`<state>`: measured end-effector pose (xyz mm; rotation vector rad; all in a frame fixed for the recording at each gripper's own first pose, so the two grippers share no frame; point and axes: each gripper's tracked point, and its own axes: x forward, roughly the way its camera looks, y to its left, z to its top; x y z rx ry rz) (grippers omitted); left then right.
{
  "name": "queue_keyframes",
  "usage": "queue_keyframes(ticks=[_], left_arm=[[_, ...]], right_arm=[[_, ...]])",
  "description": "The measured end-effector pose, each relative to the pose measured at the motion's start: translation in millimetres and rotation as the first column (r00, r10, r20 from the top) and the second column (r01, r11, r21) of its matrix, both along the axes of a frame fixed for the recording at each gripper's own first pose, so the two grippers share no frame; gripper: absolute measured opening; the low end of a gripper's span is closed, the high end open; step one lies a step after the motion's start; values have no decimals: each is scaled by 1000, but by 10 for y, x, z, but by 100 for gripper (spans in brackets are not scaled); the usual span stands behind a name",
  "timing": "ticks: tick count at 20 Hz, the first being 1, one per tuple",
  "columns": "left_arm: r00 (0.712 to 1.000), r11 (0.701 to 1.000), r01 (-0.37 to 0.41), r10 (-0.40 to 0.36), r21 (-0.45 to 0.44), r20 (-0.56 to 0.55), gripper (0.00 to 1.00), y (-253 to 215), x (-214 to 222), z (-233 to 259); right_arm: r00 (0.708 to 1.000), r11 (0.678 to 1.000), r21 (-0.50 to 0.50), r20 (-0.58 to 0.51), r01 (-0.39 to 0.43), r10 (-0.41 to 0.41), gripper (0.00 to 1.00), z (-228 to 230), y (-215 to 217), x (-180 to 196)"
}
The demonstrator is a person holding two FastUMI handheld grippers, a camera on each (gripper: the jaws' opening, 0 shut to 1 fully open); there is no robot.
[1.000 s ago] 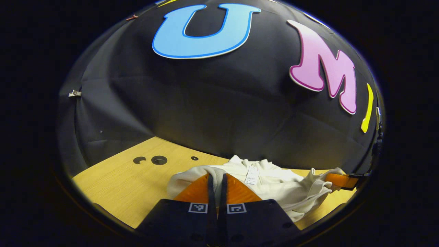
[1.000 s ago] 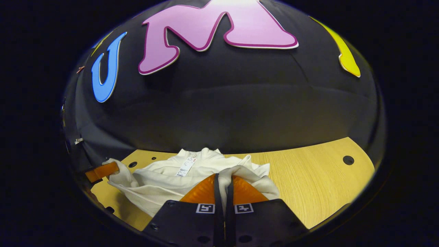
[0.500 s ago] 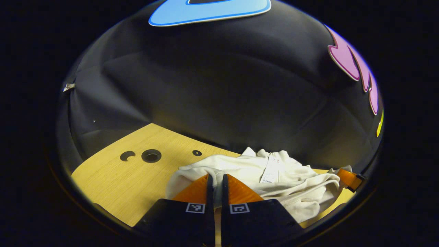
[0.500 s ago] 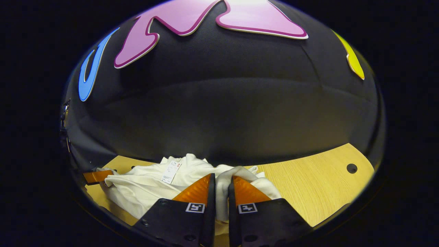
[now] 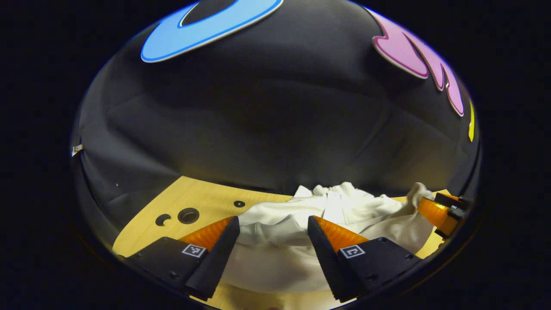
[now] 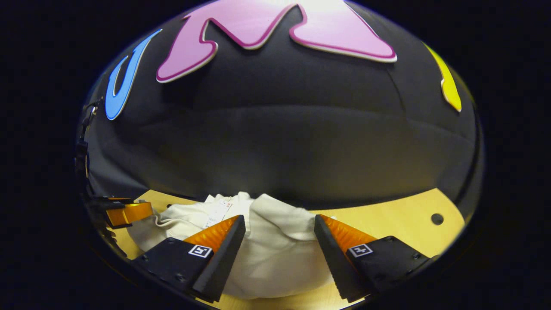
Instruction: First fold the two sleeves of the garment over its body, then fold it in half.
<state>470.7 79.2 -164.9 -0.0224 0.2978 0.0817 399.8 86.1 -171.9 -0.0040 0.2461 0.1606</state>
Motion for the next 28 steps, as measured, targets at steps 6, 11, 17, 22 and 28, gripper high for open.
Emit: queue_keyframes(ticks=[6, 11, 17, 22, 28], left_arm=[[994, 998, 55, -57, 27, 95, 97, -173, -736, 837], [981, 992, 108, -117, 61, 157, 97, -405, -1666, 1431], [943, 974, 211, -225, 84, 246, 96, -688, -3056, 2020], [917, 954, 270, -296, 131, 266, 96, -803, -4142, 2120], [877, 938, 312, -345, 151, 334, 96, -883, -5238, 2087]], right_arm=[[996, 997, -21, 38, 81, -80, 98, 588, -377, -485], [986, 990, -10, 88, 140, -138, 99, 1302, -679, -1214], [964, 983, -29, 204, 181, -171, 98, 2062, -982, -2586], [945, 984, -54, 292, 170, -147, 97, 2434, -987, -3623], [939, 994, -29, 330, 110, -94, 98, 2596, -812, -4670]])
